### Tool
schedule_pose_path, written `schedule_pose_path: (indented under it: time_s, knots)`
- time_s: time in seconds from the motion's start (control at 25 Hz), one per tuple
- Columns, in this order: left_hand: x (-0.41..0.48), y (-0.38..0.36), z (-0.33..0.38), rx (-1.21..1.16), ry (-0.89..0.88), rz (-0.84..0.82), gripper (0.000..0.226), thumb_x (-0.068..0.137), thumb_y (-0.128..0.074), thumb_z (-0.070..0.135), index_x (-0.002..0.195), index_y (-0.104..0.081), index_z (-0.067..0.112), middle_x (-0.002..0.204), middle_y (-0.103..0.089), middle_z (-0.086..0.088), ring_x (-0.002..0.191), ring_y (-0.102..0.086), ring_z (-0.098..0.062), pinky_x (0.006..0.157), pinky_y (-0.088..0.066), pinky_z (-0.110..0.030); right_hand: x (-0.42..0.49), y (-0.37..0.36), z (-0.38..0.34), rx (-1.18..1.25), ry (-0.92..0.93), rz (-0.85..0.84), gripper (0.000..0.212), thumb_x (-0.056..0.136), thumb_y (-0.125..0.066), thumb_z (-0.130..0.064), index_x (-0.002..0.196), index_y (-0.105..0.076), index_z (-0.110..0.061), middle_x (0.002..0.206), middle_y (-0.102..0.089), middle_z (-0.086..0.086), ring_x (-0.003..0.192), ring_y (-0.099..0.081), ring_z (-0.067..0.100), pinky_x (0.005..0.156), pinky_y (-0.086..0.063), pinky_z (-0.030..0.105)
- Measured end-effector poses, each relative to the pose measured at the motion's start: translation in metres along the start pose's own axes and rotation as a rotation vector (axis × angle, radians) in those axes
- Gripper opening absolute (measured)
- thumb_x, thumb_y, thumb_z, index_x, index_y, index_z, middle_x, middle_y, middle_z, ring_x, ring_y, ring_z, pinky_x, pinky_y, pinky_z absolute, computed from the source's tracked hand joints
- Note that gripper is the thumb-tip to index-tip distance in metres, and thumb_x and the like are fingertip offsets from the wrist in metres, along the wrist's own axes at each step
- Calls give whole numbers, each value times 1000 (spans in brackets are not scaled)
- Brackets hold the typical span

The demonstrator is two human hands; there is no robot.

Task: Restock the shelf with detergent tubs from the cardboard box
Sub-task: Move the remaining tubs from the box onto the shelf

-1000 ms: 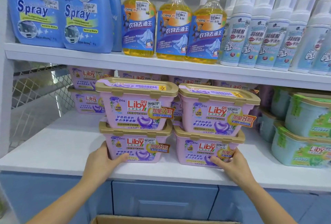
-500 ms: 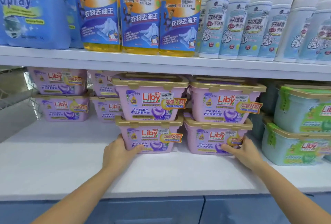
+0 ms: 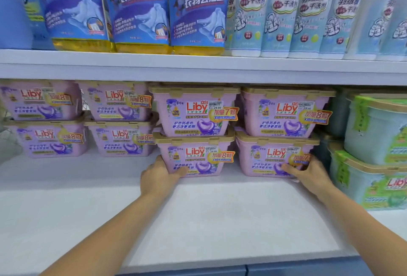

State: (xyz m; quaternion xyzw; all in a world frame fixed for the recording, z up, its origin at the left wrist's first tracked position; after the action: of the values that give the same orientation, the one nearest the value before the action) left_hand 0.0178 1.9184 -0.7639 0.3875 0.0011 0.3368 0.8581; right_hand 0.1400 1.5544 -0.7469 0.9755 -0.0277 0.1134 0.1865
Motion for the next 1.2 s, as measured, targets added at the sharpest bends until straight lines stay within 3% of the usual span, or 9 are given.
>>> schedule_pose_path:
  time_s: [0.2,0.44,0.64,0.8,0.88,0.92,1.04,1.2]
  knots:
    - [10,-6,0,44,-3,-39,60,74,-65,54,117,-51,14,117,-65,-8,108,-59,-32,90,-45,-38,0,2,1,6,-13,19,54,72,-76,-11,118,-51,1,106,-60,11,94,-53,21,82,-39,29]
    - [12,-10,4,113,-16,-62,62,75,-61,58,118,-49,14,119,-64,-8,109,-59,-31,90,-45,-38,-3,5,0,69,-60,89,61,71,-76,-7,122,-43,1,128,-56,17,117,-52,32,89,-39,31]
    - [8,-8,4,71,10,-95,66,73,-64,55,120,-46,13,121,-63,-8,111,-58,-32,92,-45,-39,-12,6,2,107,-89,101,53,73,-75,-7,119,-50,2,122,-61,18,101,-55,24,85,-40,31]
    - [-9,0,3,47,-7,-113,79,67,-62,59,122,-43,7,124,-61,-15,114,-56,-35,90,-47,-42,-28,10,4,45,-123,98,40,75,-73,-9,106,-55,6,112,-65,21,82,-59,21,61,-50,21]
    - [-20,12,3,135,-34,-101,76,76,-62,53,129,-40,3,132,-54,-19,121,-50,-37,94,-44,-41,-41,13,2,-2,-135,95,29,76,-72,-12,99,-56,-4,112,-65,15,95,-62,26,72,-52,30]
    - [-27,19,2,174,-57,-98,76,79,-61,50,133,-37,2,136,-51,-20,125,-47,-36,97,-41,-40,-50,13,-1,-27,-142,71,32,77,-71,-14,105,-55,-10,118,-62,10,105,-58,28,81,-49,36]
    - [-54,46,-5,302,-151,-132,79,84,-54,50,143,-29,3,148,-39,-17,135,-36,-32,108,-30,-38,-84,12,-20,-254,-112,-46,64,82,-67,-21,137,-38,-7,140,-46,11,123,-47,31,94,-40,37]
    - [-109,94,-13,423,-281,-147,81,82,-47,59,142,-33,5,148,-39,-15,135,-38,-30,109,-27,-38,-135,13,-50,-629,208,-108,64,79,-68,-31,130,-45,-1,131,-52,20,121,-49,38,99,-38,42]
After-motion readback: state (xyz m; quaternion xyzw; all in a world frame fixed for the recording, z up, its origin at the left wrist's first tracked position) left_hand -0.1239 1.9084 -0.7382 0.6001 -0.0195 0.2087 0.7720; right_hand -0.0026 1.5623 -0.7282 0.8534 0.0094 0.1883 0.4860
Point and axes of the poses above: each hand's wrist, its own x-axis towards the middle knuckle, its own y-axis out of the back of the hand, z = x × y, the point moved 7 cm from there along x, towards the middle knuckle
